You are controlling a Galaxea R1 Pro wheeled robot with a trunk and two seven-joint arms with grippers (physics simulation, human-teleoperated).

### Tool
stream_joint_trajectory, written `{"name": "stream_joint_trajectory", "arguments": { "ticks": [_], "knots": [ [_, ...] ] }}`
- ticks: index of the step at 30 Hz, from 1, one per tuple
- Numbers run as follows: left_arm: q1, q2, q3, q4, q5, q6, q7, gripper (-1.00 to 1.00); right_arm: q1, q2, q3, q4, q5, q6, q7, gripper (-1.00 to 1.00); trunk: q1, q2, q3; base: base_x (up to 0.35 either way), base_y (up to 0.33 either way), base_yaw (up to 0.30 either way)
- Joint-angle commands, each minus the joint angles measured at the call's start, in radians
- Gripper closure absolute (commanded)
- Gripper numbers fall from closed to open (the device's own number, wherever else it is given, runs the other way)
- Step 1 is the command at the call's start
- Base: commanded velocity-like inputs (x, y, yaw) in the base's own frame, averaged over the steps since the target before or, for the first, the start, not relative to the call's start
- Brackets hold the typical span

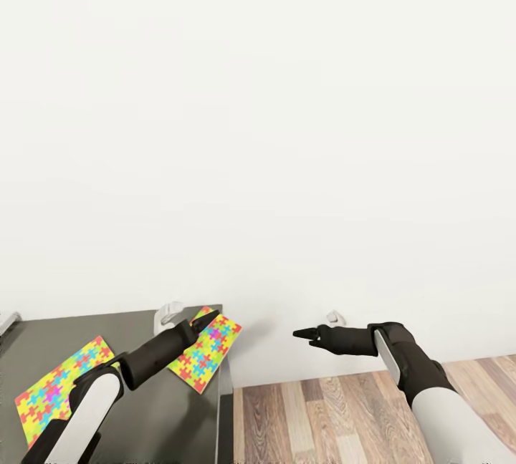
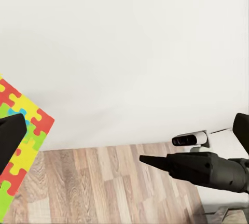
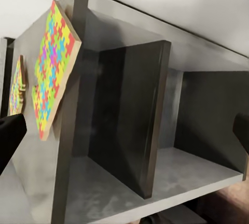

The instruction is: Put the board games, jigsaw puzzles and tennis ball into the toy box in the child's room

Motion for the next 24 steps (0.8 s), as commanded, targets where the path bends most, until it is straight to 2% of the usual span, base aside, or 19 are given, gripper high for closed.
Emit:
{"name": "stream_joint_trajectory", "arguments": {
  "ticks": [1, 5, 17, 24],
  "knots": [
    [-0.001, 0.000, 0.000, 0.000, 0.002, 0.003, -0.001, -1.00, -0.001, 0.000, -0.001, 0.000, -0.007, 0.008, -0.001, -1.00, 0.000, -0.001, -0.003, 0.000, 0.000, 0.061],
    [-0.008, 0.001, 0.002, 0.000, 0.002, 0.012, -0.020, -1.00, -0.002, 0.000, -0.001, 0.002, -0.007, 0.008, -0.001, -1.00, 0.000, -0.001, -0.009, 0.000, 0.000, 0.062],
    [-0.096, -0.010, 0.004, 0.000, 0.007, 0.086, -0.059, -1.00, -0.004, 0.001, -0.002, 0.007, -0.008, -0.001, -0.001, -1.00, 0.000, -0.001, -0.028, 0.000, 0.000, 0.064],
    [-0.145, -0.008, 0.004, 0.000, 0.036, 0.123, -0.106, -1.00, -0.005, 0.004, -0.003, 0.009, -0.008, -0.022, 0.000, -1.00, 0.000, -0.001, -0.040, 0.000, 0.000, 0.067]
  ]
}}
